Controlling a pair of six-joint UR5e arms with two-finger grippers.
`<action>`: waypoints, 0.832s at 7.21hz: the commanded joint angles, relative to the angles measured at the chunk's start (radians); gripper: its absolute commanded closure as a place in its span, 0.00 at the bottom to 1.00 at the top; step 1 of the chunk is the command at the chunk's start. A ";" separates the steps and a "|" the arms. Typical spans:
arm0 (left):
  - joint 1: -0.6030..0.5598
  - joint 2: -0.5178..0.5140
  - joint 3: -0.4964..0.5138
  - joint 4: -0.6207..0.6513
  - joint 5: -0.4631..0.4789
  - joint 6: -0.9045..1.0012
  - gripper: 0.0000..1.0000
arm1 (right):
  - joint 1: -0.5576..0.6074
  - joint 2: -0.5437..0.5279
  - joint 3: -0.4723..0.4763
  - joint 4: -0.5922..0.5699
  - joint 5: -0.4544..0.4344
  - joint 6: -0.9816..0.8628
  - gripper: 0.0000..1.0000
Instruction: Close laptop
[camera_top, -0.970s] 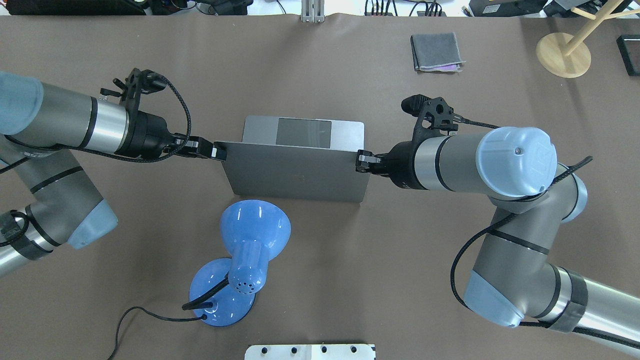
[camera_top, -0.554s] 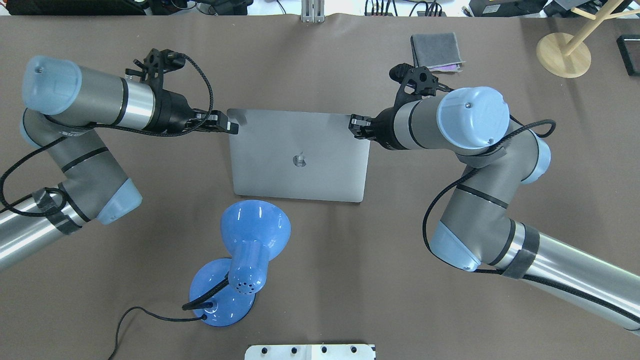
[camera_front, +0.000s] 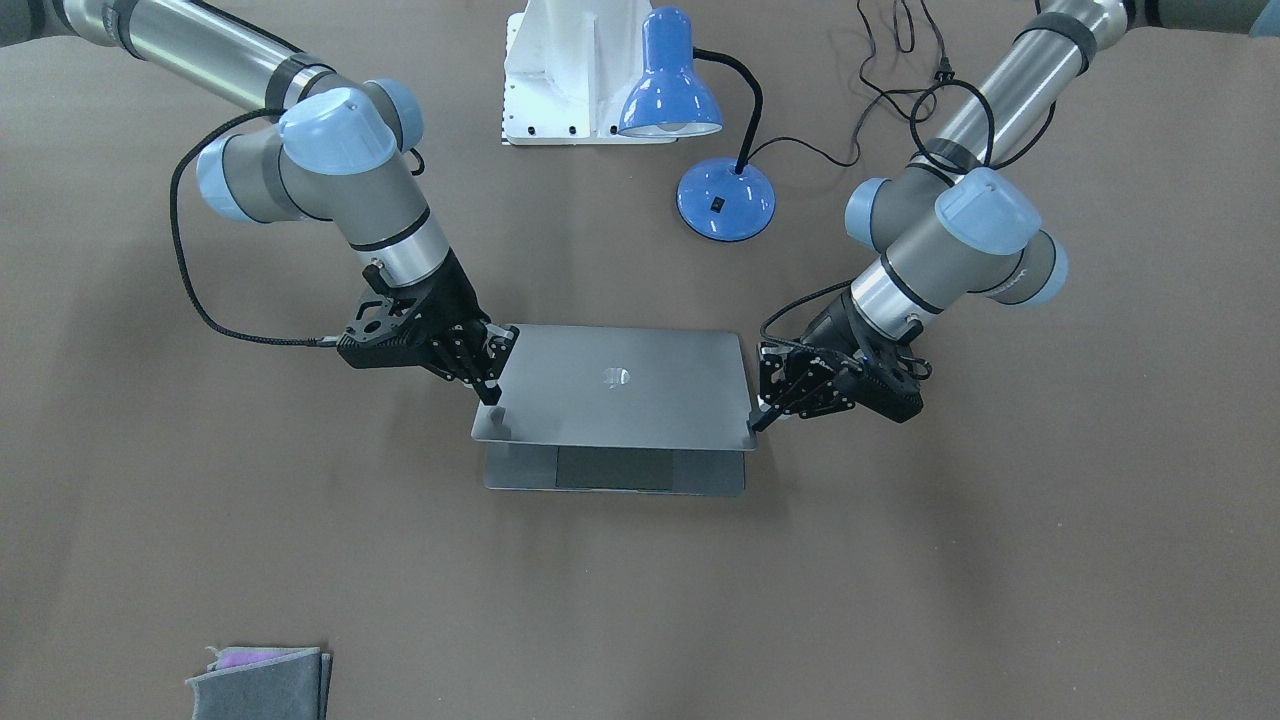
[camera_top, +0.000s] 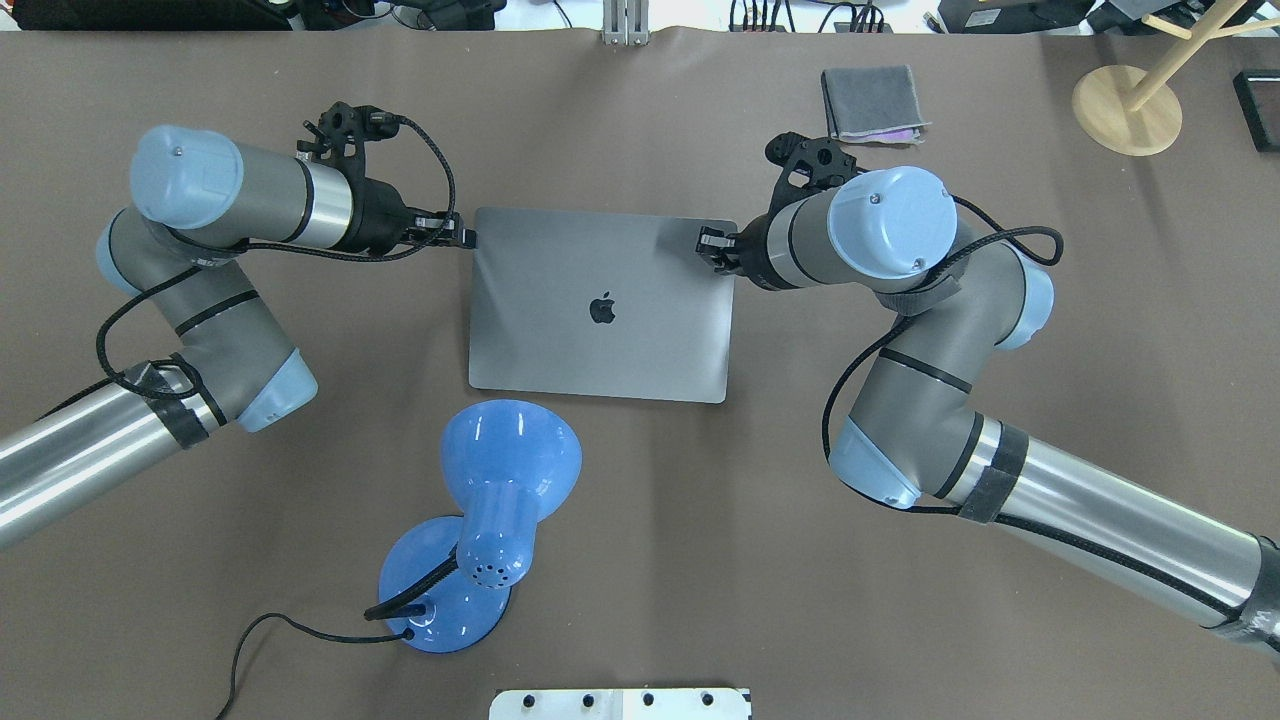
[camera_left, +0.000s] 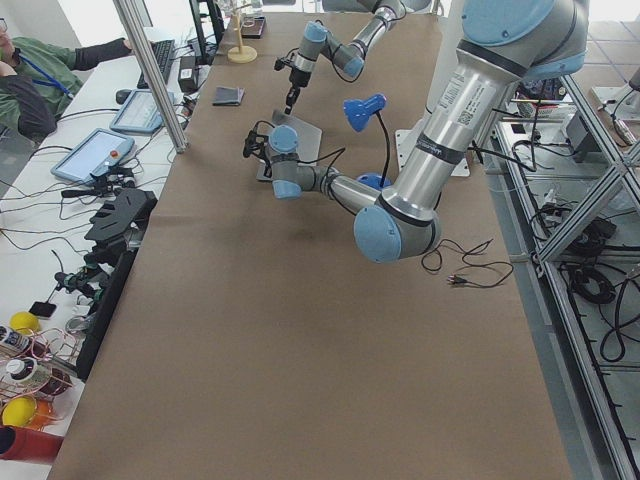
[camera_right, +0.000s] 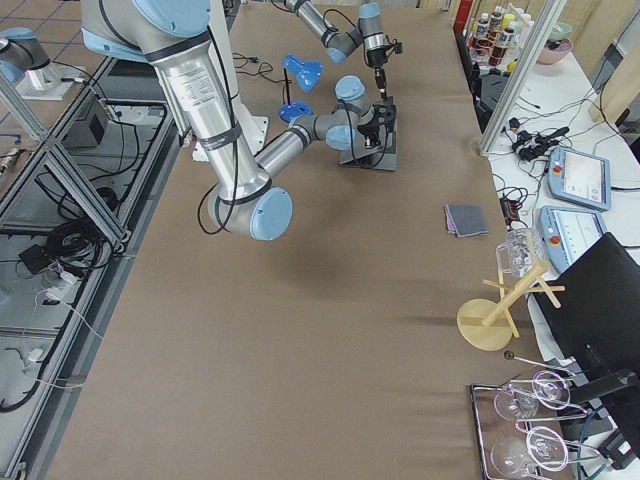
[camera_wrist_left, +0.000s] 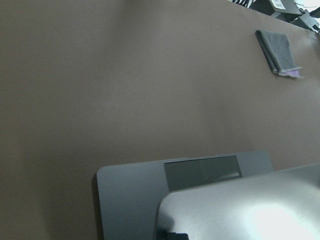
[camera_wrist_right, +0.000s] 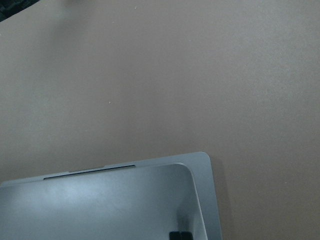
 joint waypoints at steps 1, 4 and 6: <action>0.051 -0.006 0.038 0.000 0.091 0.017 1.00 | -0.018 0.007 -0.044 0.002 -0.006 -0.002 1.00; 0.046 0.005 0.012 -0.006 0.084 0.017 1.00 | -0.019 0.004 -0.043 0.004 -0.006 -0.001 1.00; -0.015 0.032 0.008 0.001 0.082 0.028 1.00 | -0.019 0.004 -0.032 0.006 -0.002 0.001 1.00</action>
